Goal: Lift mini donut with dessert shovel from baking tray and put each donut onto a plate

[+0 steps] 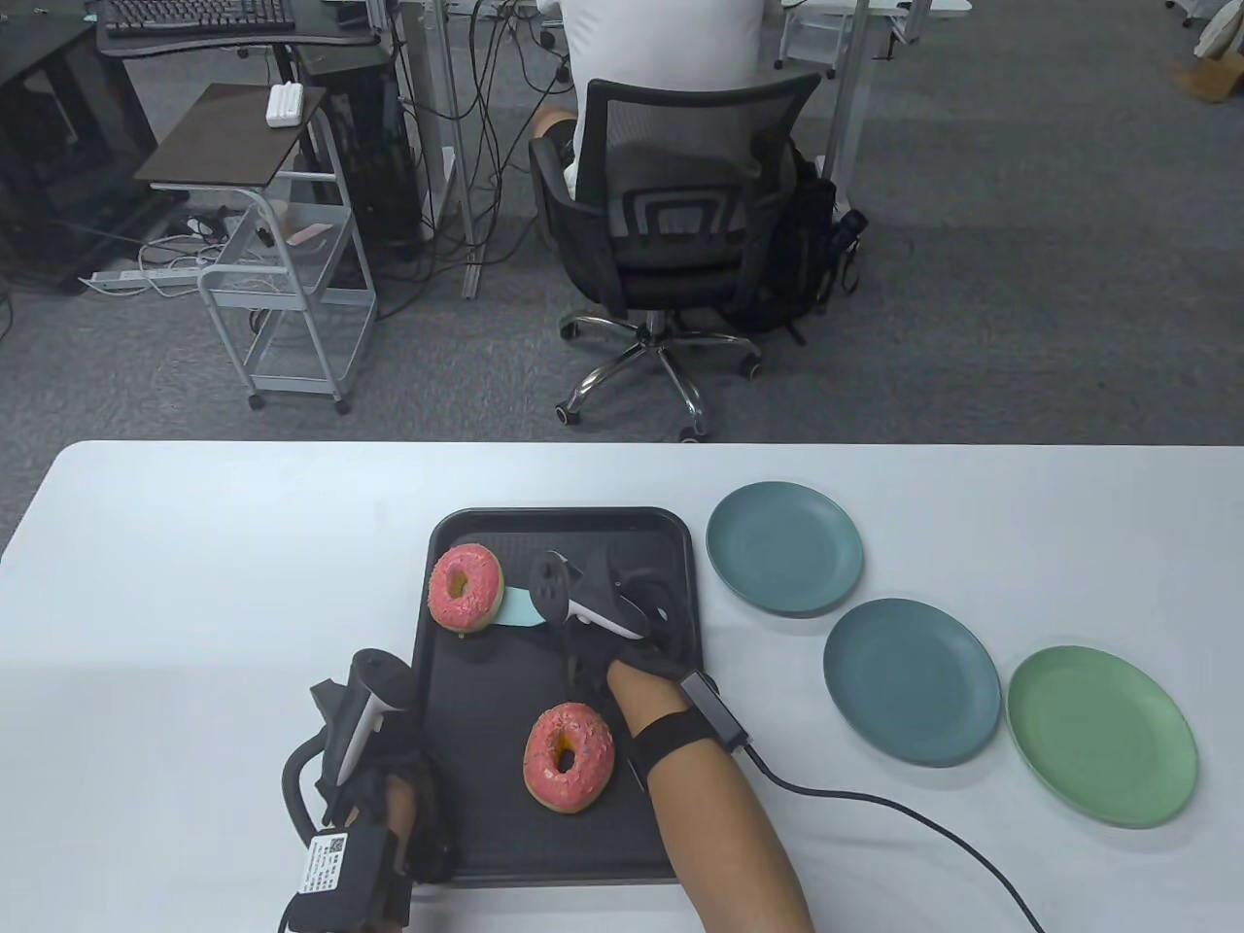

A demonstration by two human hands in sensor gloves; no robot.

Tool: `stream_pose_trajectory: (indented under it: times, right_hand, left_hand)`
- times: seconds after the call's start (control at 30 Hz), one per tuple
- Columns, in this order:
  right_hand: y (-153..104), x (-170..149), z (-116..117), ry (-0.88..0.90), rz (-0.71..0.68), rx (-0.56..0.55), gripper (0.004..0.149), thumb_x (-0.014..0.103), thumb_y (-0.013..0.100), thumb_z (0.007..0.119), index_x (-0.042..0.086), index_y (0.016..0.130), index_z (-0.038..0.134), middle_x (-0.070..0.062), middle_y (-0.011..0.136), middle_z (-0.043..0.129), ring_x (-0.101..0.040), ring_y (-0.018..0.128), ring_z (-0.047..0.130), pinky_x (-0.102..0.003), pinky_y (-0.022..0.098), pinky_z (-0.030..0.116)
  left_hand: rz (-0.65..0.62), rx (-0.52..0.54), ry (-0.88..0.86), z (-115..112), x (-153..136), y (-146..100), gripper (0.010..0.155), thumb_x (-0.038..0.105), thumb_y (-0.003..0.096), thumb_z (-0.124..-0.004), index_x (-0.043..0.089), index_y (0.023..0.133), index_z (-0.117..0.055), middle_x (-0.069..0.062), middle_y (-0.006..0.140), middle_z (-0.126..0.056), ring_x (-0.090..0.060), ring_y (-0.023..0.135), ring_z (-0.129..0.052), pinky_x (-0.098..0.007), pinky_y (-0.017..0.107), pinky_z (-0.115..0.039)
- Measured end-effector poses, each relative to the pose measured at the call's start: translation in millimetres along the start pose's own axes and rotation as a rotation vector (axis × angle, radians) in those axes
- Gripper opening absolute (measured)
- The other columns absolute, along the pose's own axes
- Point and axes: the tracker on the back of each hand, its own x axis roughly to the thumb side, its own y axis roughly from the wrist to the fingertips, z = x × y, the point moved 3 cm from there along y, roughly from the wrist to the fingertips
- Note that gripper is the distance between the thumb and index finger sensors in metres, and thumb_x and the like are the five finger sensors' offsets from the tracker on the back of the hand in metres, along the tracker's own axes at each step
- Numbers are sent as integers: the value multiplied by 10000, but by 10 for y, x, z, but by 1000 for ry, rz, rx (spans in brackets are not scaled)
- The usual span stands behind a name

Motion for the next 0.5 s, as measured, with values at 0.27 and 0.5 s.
stream_pose_trajectory:
  times: [0.27,0.5]
  right_hand:
    - [9,-49,39,43,-3,13,572,398,430,783,279,972,645,-138,714,912,-324,462,917,-499,434,791]
    - [19,-65,61,48,-9,5,572,400,429,784,280,971,646,-134,712,914,-321,461,919,-497,432,793]
  left_hand:
    - [-1,-6,0,-7,0,6,643,404,427,-714,305,1002,-445,7,744,-733,-177,495,-888,-428,465,-776]
    - [-4,-12,-8,-10,-5,10,643,407,428,-712,301,1002,-442,7,743,-730,-177,494,-884,-429,462,-772]
